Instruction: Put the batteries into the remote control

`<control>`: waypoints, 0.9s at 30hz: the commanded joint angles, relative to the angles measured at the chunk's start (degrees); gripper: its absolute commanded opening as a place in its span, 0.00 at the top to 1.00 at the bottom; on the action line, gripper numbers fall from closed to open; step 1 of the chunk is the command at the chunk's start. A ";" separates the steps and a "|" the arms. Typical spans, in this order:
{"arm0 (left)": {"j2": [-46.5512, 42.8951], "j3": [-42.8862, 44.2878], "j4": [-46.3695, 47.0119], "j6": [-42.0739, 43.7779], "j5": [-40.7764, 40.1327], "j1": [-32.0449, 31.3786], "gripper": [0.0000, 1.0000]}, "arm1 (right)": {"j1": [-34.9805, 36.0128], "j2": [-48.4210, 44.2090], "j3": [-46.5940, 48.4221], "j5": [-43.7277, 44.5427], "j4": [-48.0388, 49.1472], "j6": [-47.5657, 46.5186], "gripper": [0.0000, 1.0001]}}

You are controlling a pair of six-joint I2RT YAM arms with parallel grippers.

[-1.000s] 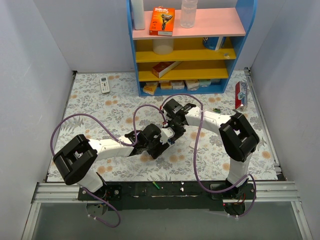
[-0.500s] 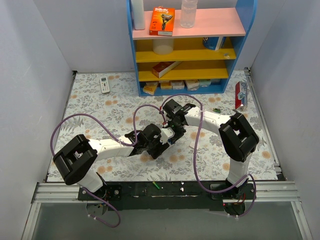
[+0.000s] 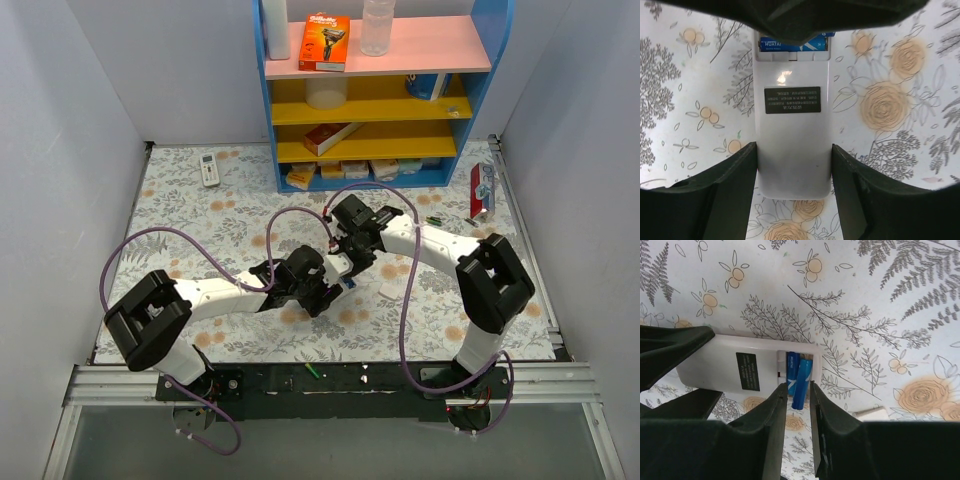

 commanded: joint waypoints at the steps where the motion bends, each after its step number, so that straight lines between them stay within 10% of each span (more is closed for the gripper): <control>1: -1.03 0.85 -2.27 -0.09 1.68 -0.29 0.65 | 0.53 -7.72 -1.64 -1.79 4.55 -4.22 0.68; 12: -1.47 0.76 -2.36 -0.09 2.99 -0.29 0.65 | -2.72 -18.36 -17.89 -8.55 17.91 -14.25 0.66; 27: 0.38 1.37 -3.23 0.08 2.91 -0.29 0.65 | -3.07 -18.81 -24.67 -11.10 24.07 -3.18 0.76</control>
